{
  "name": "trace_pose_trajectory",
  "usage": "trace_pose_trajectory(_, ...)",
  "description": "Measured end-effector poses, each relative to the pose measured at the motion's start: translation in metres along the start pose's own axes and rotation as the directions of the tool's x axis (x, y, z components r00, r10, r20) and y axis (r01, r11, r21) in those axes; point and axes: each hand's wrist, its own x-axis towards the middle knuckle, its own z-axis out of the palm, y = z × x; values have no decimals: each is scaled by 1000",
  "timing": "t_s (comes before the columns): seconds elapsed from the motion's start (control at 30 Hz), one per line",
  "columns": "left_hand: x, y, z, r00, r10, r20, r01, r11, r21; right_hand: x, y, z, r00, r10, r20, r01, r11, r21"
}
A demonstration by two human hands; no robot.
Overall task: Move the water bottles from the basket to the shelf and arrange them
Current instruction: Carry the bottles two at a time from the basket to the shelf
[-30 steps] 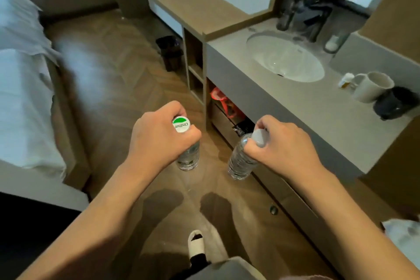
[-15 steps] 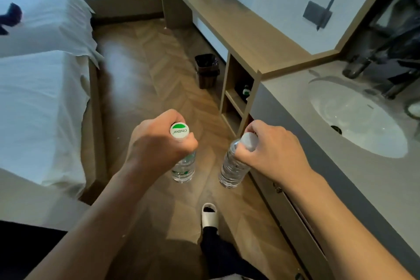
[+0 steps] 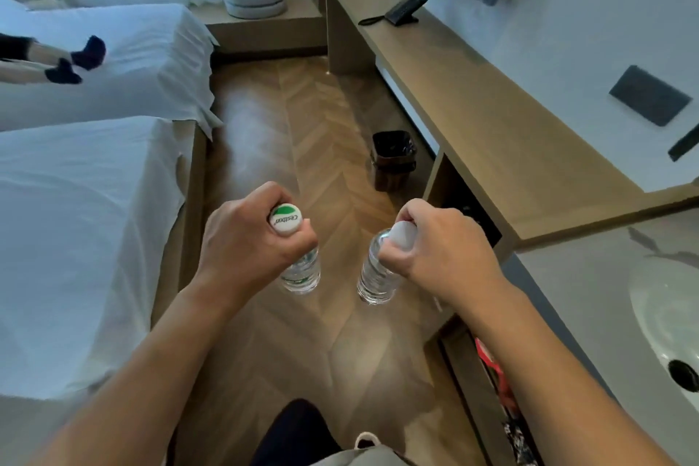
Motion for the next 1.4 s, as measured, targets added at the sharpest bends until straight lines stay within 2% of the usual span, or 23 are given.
trace_pose_trajectory(0.17,95,-42,28,999,-36,-27,36,999,-25,101,-4,22,1000,1,20,-1,1000,9)
trace_pose_trajectory(0.43,262,-117,63,997,14,76,-7,996,-90,270,-19,51,996,83,29,-83,996,-13)
trace_pose_trajectory(0.7,416,-163,107,994,38,107,-28,996,-87,427,-19,63,994,111,-22,-111,994,4)
trace_pose_trajectory(0.93,540,-194,160,995,48,89,-46,999,-29,569,4,86,999,45,-30,-46,999,-14)
trace_pose_trajectory(1.23,695,-215,195,999,-25,36,26,1000,-7,734,21,86,999,13,30,-15,998,65)
trace_pose_trajectory(1.4,768,-243,218,998,-58,36,58,998,-16,818,20,92,1000,17,16,-19,997,80)
